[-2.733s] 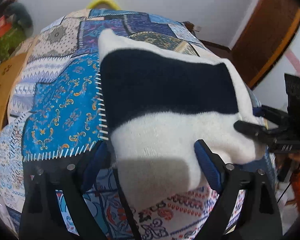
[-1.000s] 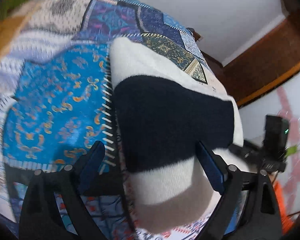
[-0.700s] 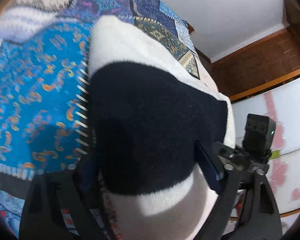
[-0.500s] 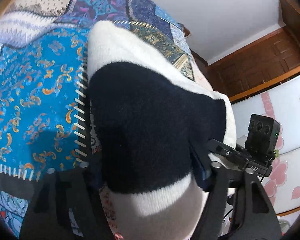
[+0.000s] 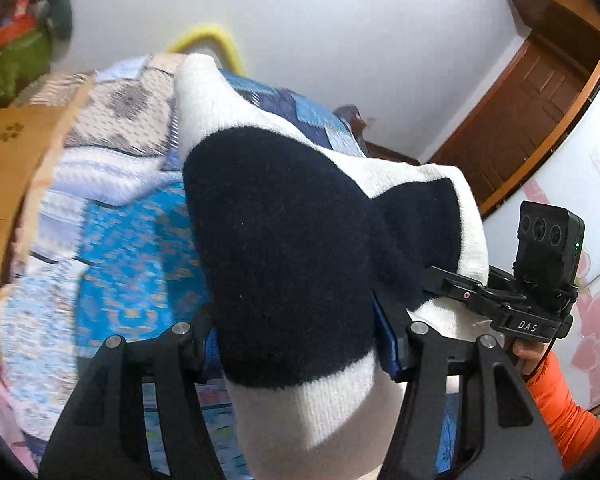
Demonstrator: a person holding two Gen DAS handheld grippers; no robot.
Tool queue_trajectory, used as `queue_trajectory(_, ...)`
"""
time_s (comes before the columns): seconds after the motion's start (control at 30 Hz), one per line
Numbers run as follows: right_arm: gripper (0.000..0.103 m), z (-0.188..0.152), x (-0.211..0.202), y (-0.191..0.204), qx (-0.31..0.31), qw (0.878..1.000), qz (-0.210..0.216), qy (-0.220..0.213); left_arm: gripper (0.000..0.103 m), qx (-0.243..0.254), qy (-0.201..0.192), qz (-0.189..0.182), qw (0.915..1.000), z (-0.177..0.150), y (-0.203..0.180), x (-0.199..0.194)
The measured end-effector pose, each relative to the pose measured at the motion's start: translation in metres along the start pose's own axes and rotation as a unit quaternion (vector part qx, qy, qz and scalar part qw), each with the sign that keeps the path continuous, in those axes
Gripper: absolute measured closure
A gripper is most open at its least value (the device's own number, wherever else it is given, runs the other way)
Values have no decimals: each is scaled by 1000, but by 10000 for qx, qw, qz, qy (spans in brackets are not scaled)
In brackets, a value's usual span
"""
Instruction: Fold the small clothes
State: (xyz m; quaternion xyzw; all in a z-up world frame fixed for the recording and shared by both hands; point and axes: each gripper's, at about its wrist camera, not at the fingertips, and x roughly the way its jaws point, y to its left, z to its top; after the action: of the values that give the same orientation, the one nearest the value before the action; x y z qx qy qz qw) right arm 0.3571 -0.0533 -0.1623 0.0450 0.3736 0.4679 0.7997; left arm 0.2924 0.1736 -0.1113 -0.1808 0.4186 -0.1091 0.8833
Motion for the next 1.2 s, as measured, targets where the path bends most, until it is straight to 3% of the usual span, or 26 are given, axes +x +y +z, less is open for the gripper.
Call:
queue_trajectory(0.2,58,6,46,27,-53,9995,232,208,43,-373,1,189,9991,-3,50,-11)
queue_trajectory(0.37,58,-4,97,17,270,9969,377,631,43,-792,339,269,9959,-16,102,17)
queue_trajectory(0.53,56,-19,142,0,454,9927,215,1093,42,-1122,756,392,9900,-36,147,60)
queue_trajectory(0.67,47,-19,150,-17,586,9908,253,1192,36,-1531,723,44,9855,-44,169,69)
queue_trajectory(0.73,42,-18,147,-16,555,9905,222,1240,34,-1569,678,11,9853,-46,170,64)
queue_trajectory(0.9,42,-14,121,-3,378,9933,30,1089,33,-1281,500,687,9881,-45,153,38)
queue_trajectory(1.03,42,-8,78,12,290,9980,-123,548,33,-778,136,1330,9880,-44,127,4)
queue_trajectory(1.2,42,3,19,57,-332,9991,-218,-119,33,-296,-586,1496,9866,-46,73,-61)
